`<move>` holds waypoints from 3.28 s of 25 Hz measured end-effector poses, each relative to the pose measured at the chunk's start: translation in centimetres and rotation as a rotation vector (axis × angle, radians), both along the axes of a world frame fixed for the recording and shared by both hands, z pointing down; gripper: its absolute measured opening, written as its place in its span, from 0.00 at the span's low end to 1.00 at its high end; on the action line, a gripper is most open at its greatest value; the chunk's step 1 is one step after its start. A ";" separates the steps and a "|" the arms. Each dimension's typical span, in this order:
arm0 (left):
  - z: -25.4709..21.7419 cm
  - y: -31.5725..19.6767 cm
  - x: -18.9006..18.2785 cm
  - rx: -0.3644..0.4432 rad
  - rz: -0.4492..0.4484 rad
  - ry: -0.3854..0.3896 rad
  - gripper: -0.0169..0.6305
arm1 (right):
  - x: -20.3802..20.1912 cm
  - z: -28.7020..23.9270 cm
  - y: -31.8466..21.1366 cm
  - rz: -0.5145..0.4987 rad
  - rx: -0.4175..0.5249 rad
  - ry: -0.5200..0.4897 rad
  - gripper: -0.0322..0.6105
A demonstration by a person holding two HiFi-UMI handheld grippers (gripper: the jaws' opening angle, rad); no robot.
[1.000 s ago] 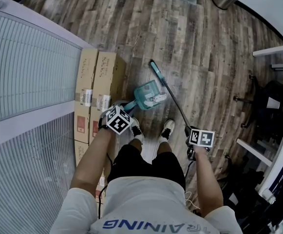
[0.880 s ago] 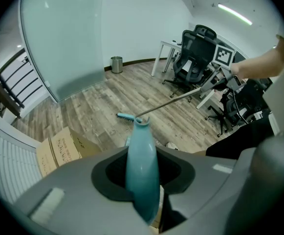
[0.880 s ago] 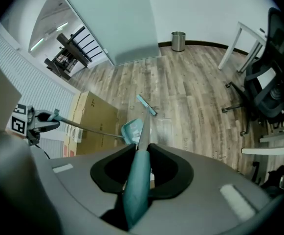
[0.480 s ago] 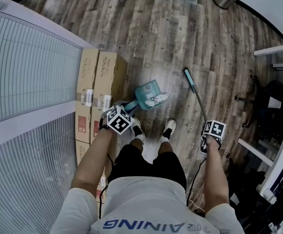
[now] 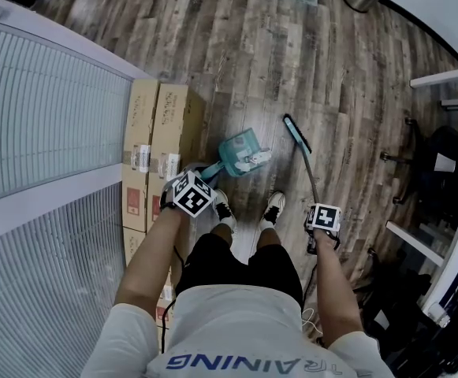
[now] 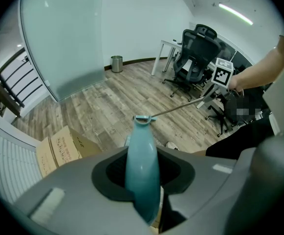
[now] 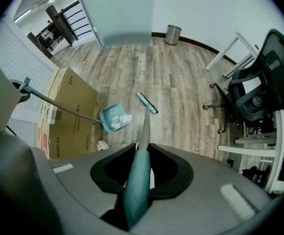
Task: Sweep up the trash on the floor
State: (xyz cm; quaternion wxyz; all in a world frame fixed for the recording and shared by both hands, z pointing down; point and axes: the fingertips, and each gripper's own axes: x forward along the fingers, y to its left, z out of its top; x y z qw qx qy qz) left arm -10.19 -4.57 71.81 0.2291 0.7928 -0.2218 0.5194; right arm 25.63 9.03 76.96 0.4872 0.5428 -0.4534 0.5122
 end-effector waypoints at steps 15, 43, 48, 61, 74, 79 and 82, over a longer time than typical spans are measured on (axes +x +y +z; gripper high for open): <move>0.2 0.4 0.1 -0.004 -0.007 0.001 0.17 | -8.5 -1.2 2.9 -0.168 -0.039 -0.119 0.21; 0.6 0.1 -0.4 0.015 -0.034 -0.016 0.14 | -8.9 -4.0 3.3 -0.045 -0.007 -0.271 0.21; 0.7 0.2 -0.2 0.015 -0.036 -0.009 0.14 | -3.4 -4.1 0.7 0.057 0.053 -0.186 0.21; 0.7 0.3 -0.2 0.009 -0.033 -0.008 0.15 | -8.2 -1.3 3.0 -0.132 -0.048 -0.152 0.21; 0.9 0.2 -0.1 0.011 -0.028 -0.014 0.15 | -12.7 -3.0 5.3 -0.168 -0.068 -0.217 0.21; 1.0 0.2 -0.1 0.010 -0.040 -0.008 0.14 | -12.8 -3.7 5.7 -0.188 -0.065 -0.232 0.21; 1.1 0.2 -0.2 0.007 -0.054 0.002 0.15 | -11.9 -3.8 5.2 -0.169 -0.054 -0.248 0.21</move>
